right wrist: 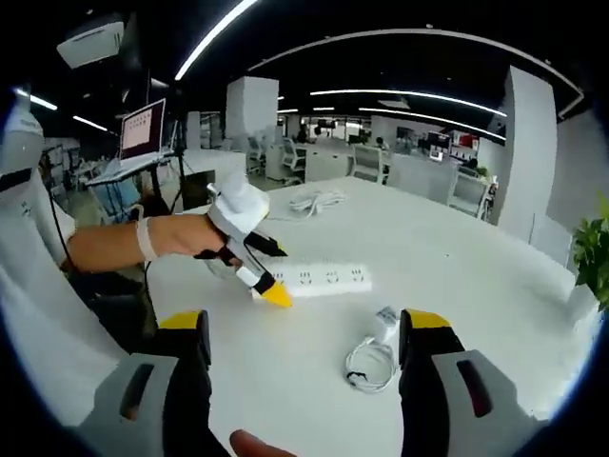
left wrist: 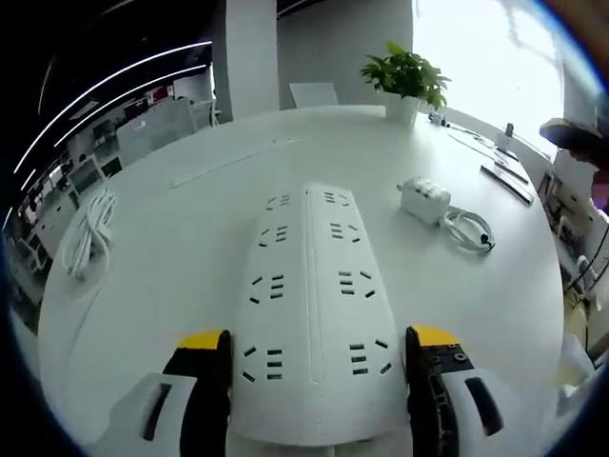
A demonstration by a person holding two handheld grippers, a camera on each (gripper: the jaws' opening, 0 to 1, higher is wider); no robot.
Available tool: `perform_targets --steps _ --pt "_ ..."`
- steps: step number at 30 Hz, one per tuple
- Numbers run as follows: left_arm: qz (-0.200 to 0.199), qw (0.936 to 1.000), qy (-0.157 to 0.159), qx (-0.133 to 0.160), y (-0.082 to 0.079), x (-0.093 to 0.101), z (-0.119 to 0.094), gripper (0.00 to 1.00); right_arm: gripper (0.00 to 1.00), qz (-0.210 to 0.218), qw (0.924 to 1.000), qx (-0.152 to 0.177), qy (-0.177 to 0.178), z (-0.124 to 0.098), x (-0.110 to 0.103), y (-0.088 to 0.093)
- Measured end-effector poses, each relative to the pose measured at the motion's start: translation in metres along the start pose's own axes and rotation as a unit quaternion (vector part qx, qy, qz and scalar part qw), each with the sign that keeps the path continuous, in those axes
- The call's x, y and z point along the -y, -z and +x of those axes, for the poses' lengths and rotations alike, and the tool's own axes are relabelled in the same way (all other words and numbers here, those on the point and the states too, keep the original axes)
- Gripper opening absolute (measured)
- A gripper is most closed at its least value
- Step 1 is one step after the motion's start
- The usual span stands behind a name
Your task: Straighten the power strip on the desk, plug the charger into it
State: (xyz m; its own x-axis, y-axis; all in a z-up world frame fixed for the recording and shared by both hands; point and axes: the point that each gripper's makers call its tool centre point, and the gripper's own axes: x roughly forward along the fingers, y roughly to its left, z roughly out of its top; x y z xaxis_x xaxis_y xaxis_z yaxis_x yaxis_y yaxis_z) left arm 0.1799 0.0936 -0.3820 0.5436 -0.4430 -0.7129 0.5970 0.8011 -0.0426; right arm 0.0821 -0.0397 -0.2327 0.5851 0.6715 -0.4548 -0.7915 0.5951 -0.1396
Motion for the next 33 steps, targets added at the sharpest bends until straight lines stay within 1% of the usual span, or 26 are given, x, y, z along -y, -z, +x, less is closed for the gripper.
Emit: perform_targets --steps 2,3,6,7,8,9,10,11,12,13,14,15,18,19,20,22,23,25,27,28,29,31,33 --pt "0.001 1.0000 0.001 0.002 0.000 0.000 0.000 0.76 0.80 -0.027 0.9995 -0.001 -0.015 0.007 0.004 -0.011" --pt "0.002 1.0000 0.002 0.003 0.001 0.001 -0.001 0.76 0.80 -0.053 0.9983 -0.006 -0.022 0.010 0.006 -0.016" --pt "0.003 1.0000 0.003 0.005 0.000 0.001 -0.001 0.76 0.80 -0.115 0.9919 -0.027 -0.046 0.024 0.012 -0.025" --pt "0.003 1.0000 0.003 0.006 0.000 0.000 0.000 0.76 0.80 -0.131 0.9885 -0.035 -0.067 0.030 0.013 -0.028" --pt "0.004 1.0000 0.004 0.006 -0.001 0.000 0.000 0.76 0.81 -0.127 0.9872 -0.039 -0.088 0.035 0.011 -0.029" --pt "0.004 1.0000 0.004 0.006 0.000 0.001 -0.001 0.76 0.81 -0.116 0.9873 -0.041 -0.101 0.039 0.014 -0.032" --pt "0.004 1.0000 0.005 0.007 -0.001 0.000 0.000 0.76 0.80 -0.112 0.9874 -0.038 -0.105 0.042 0.016 -0.035" --pt "0.005 1.0000 0.005 0.007 -0.001 0.000 0.000 0.76 0.80 -0.119 0.9851 -0.036 -0.119 0.048 0.019 -0.039" --pt "0.004 1.0000 0.005 0.007 -0.002 0.000 0.000 0.76 0.79 -0.133 0.9824 -0.037 -0.126 0.053 0.023 -0.041" --pt "0.005 1.0000 0.005 0.007 -0.001 0.000 0.000 0.76 0.79 -0.158 0.9789 -0.038 -0.123 0.058 0.029 -0.043" --pt "0.004 1.0000 0.005 0.007 -0.001 0.000 0.000 0.76 0.79 -0.178 0.9756 -0.046 -0.119 0.065 0.036 -0.042" --pt "0.004 1.0000 0.005 0.007 -0.001 0.000 -0.001 0.76 0.79 -0.197 0.9712 -0.060 -0.119 0.071 0.042 -0.039" --pt "0.003 1.0000 0.004 0.007 -0.001 0.001 -0.001 0.76 0.79 -0.234 0.9598 -0.091 -0.125 0.090 0.055 -0.030" --pt "0.003 1.0000 0.004 0.008 -0.002 0.001 -0.001 0.76 0.79 -0.243 0.9556 -0.106 -0.128 0.099 0.060 -0.025" --pt "0.002 1.0000 0.004 0.009 -0.002 0.001 -0.001 0.76 0.79 -0.247 0.9531 -0.110 -0.136 0.106 0.061 -0.022" --pt "0.002 0.9999 0.004 0.010 -0.002 0.001 0.000 0.76 0.78 -0.250 0.9470 -0.130 -0.155 0.119 0.063 -0.012" --pt "0.002 0.9999 0.004 0.010 -0.002 0.001 0.000 0.76 0.75 -0.264 0.9408 -0.138 -0.162 0.125 0.064 -0.007" --pt "0.002 0.9999 0.004 0.011 -0.004 -0.001 0.001 0.76 0.75 -0.288 0.9299 -0.156 -0.167 0.138 0.068 0.002" --pt "0.002 0.9999 0.004 0.011 -0.004 -0.001 0.002 0.76 0.75 -0.320 0.9132 -0.173 -0.183 0.149 0.069 0.011" --pt "0.002 0.9999 0.004 0.011 -0.004 -0.001 0.002 0.76 0.75 -0.332 0.9079 -0.176 -0.186 0.153 0.070 0.012" --pt "0.002 0.9999 0.004 0.011 -0.004 -0.001 0.002 0.76 0.76 -0.353 0.8962 -0.186 -0.194 0.160 0.070 0.016" --pt "0.002 0.9999 0.003 0.010 -0.004 -0.001 0.002 0.76 0.76 -0.376 0.8782 -0.207 -0.210 0.169 0.070 0.023" --pt "0.001 0.9999 0.003 0.010 -0.005 -0.002 0.003 0.76 0.76 -0.413 0.8578 -0.210 -0.222 0.180 0.068 0.023"
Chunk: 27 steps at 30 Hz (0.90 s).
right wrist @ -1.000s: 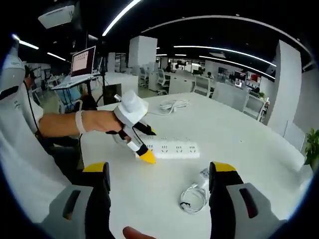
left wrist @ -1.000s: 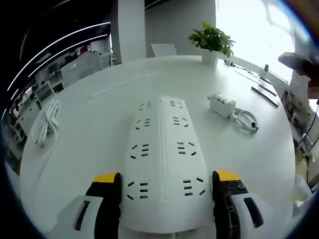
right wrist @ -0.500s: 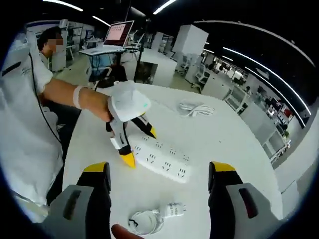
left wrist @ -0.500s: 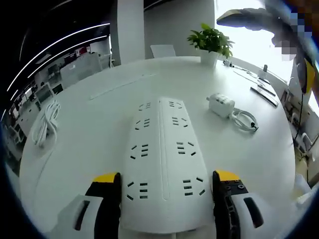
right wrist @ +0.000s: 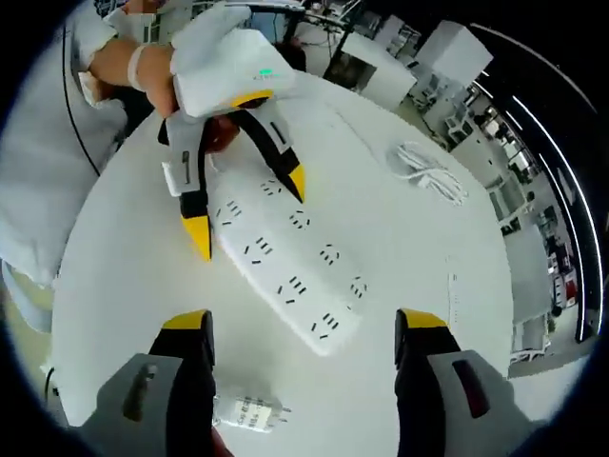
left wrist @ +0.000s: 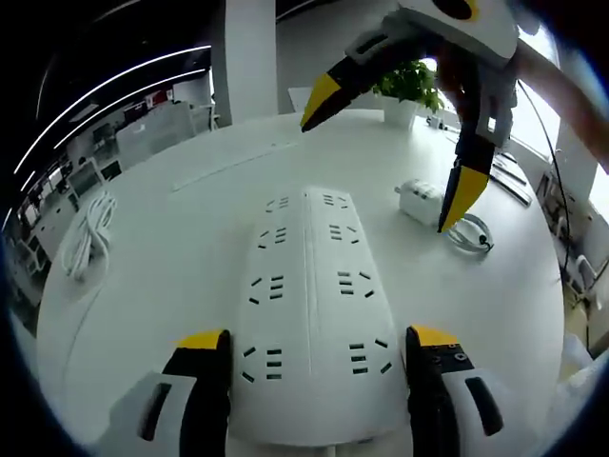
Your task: Straighten the power strip on the desk, plug the charger into it
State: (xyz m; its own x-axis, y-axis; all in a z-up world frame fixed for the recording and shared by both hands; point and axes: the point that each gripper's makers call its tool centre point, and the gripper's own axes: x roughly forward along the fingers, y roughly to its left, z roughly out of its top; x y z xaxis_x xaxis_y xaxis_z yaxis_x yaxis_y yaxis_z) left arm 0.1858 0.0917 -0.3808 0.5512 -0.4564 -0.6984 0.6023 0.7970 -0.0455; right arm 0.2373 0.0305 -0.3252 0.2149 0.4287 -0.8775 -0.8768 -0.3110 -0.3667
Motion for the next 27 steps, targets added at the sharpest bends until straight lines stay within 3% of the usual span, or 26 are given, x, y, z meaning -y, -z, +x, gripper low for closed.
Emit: perform_targets --steps 4,7,12,15,22,27 --pt "-0.001 1.0000 -0.001 0.000 0.000 0.000 0.000 0.76 0.75 -0.082 0.9957 -0.040 -0.013 0.019 0.009 0.001" --pt "-0.002 1.0000 -0.001 -0.001 -0.001 -0.001 0.001 0.76 0.75 -0.150 0.9846 -0.086 -0.029 0.035 0.014 0.010" --pt "-0.002 1.0000 -0.002 -0.001 -0.001 -0.001 0.001 0.76 0.74 -0.188 0.9780 -0.079 -0.044 0.043 0.018 -0.002" --pt "-0.001 1.0000 -0.001 -0.001 -0.001 -0.001 0.001 0.76 0.72 -0.220 0.9689 -0.092 -0.065 0.047 0.017 0.000" --pt "-0.001 1.0000 -0.002 -0.003 0.000 0.000 -0.001 0.76 0.72 -0.217 0.9641 -0.116 -0.100 0.058 0.017 0.007" --pt "-0.001 1.0000 -0.002 -0.003 0.001 0.001 -0.002 0.76 0.72 -0.211 0.9634 -0.112 -0.121 0.060 0.014 0.009"
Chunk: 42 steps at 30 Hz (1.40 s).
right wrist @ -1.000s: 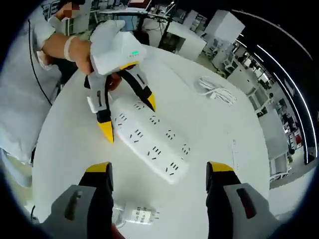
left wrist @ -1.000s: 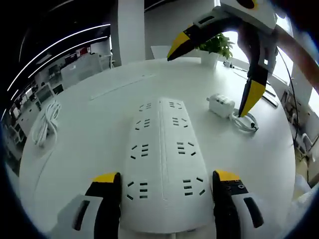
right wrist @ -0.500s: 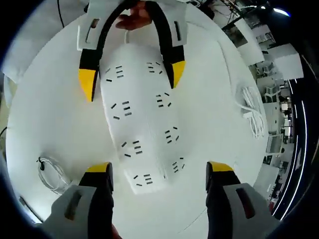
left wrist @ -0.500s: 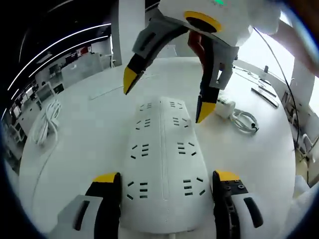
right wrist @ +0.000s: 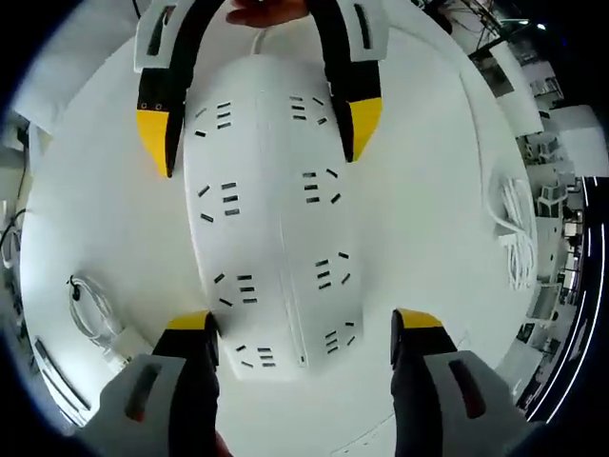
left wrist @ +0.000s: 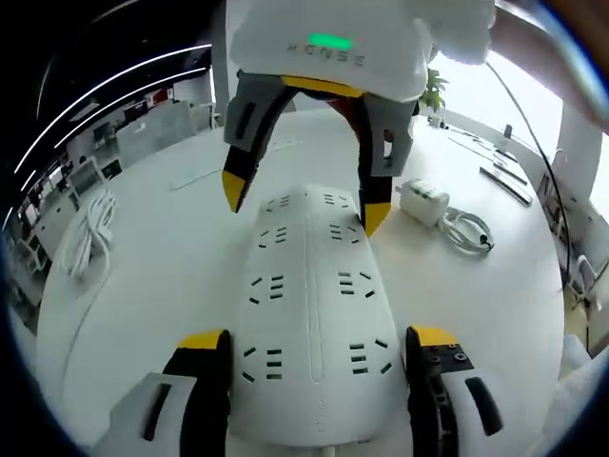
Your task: Straighten the power strip on the desk, plug the charger into it
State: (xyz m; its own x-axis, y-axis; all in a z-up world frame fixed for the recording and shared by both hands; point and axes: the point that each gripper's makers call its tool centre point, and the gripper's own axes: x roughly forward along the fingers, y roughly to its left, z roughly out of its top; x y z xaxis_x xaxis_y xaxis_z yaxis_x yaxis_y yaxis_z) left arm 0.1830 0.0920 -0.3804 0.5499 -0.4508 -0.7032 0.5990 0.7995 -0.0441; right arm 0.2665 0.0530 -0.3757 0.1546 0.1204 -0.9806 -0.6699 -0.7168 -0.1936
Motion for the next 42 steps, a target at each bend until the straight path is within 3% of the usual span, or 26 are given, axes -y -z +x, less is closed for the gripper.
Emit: perform_targets --steps 5,7,27,36,42 --pt "0.000 1.0000 0.000 0.000 0.000 -0.001 0.001 0.76 0.70 0.005 0.9996 0.003 -0.027 0.003 -0.004 -0.001" --pt "0.000 1.0000 0.001 0.000 -0.001 -0.001 0.001 0.76 0.63 0.002 0.9979 0.009 -0.064 0.004 -0.014 -0.003" --pt "0.014 0.9997 0.014 -0.016 0.001 -0.003 0.000 0.75 0.63 0.031 0.9975 0.012 -0.063 0.006 -0.012 -0.001" --pt "0.053 0.9966 0.048 -0.042 0.007 -0.005 -0.003 0.74 0.63 0.082 0.9946 0.027 -0.059 0.003 -0.018 -0.004" --pt "0.087 0.9918 0.078 -0.053 0.007 -0.008 -0.003 0.74 0.63 0.139 0.9884 0.029 -0.054 0.000 -0.027 -0.007"
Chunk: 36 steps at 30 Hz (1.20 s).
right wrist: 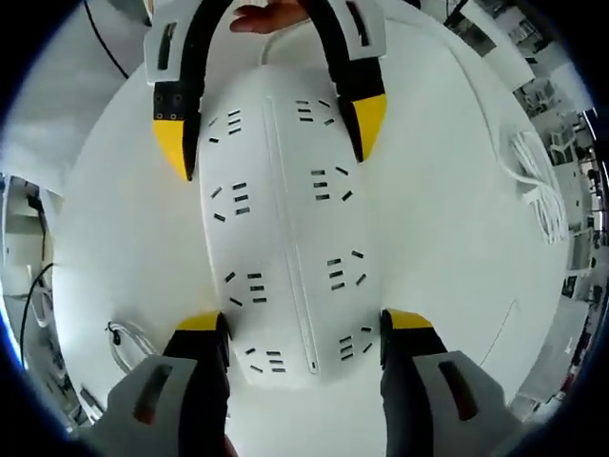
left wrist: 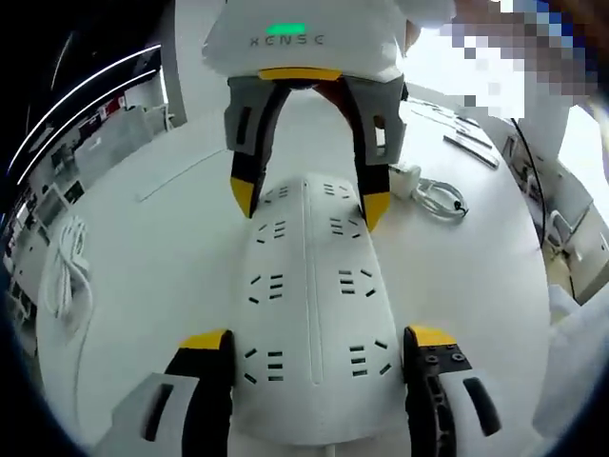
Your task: Straighten the power strip on the desk, plug the charger into it
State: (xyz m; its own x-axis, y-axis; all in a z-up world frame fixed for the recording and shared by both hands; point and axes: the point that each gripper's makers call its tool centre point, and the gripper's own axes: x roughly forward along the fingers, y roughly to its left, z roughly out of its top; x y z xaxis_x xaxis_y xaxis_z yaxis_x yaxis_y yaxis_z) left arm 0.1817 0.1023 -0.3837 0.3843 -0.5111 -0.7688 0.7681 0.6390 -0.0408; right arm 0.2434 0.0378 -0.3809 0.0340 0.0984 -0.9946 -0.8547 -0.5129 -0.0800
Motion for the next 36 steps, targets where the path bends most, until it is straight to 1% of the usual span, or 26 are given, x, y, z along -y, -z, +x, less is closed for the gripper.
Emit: perform_targets --steps 3,9,15,19,22,26,28,29,30,36 --pt "0.013 0.9998 0.010 -0.007 0.001 0.000 -0.001 0.74 0.63 0.019 0.9998 0.006 0.002 0.000 0.001 0.002" --pt "0.042 0.9985 0.033 -0.014 0.001 -0.005 -0.001 0.73 0.63 0.060 0.9979 0.022 0.007 -0.001 -0.010 -0.001" --pt "0.074 0.9953 0.056 -0.027 0.005 -0.001 -0.007 0.73 0.63 0.096 0.9949 0.029 0.013 -0.003 -0.021 -0.007" --pt "0.087 0.9935 0.065 -0.034 0.006 0.000 -0.009 0.72 0.63 0.118 0.9923 0.033 0.017 -0.003 -0.026 -0.010" --pt "0.099 0.9918 0.073 -0.036 0.007 0.004 -0.011 0.72 0.63 0.133 0.9902 0.037 0.021 -0.003 -0.030 -0.011" --pt "0.113 0.9894 0.083 -0.038 0.009 0.007 -0.013 0.72 0.63 0.154 0.9868 0.043 0.026 -0.003 -0.034 -0.012" --pt "0.121 0.9879 0.089 -0.040 0.011 0.009 -0.014 0.72 0.63 0.172 0.9836 0.046 0.031 -0.004 -0.038 -0.013" --pt "0.125 0.9871 0.092 -0.042 0.011 0.008 -0.014 0.72 0.63 0.180 0.9819 0.047 0.033 -0.005 -0.040 -0.014" --pt "0.129 0.9861 0.095 -0.044 0.010 0.004 -0.013 0.72 0.63 0.188 0.9804 0.049 0.035 -0.005 -0.043 -0.015" --pt "0.151 0.9810 0.109 -0.054 0.011 0.002 -0.014 0.72 0.63 0.224 0.9713 0.064 0.047 -0.005 -0.048 -0.016"
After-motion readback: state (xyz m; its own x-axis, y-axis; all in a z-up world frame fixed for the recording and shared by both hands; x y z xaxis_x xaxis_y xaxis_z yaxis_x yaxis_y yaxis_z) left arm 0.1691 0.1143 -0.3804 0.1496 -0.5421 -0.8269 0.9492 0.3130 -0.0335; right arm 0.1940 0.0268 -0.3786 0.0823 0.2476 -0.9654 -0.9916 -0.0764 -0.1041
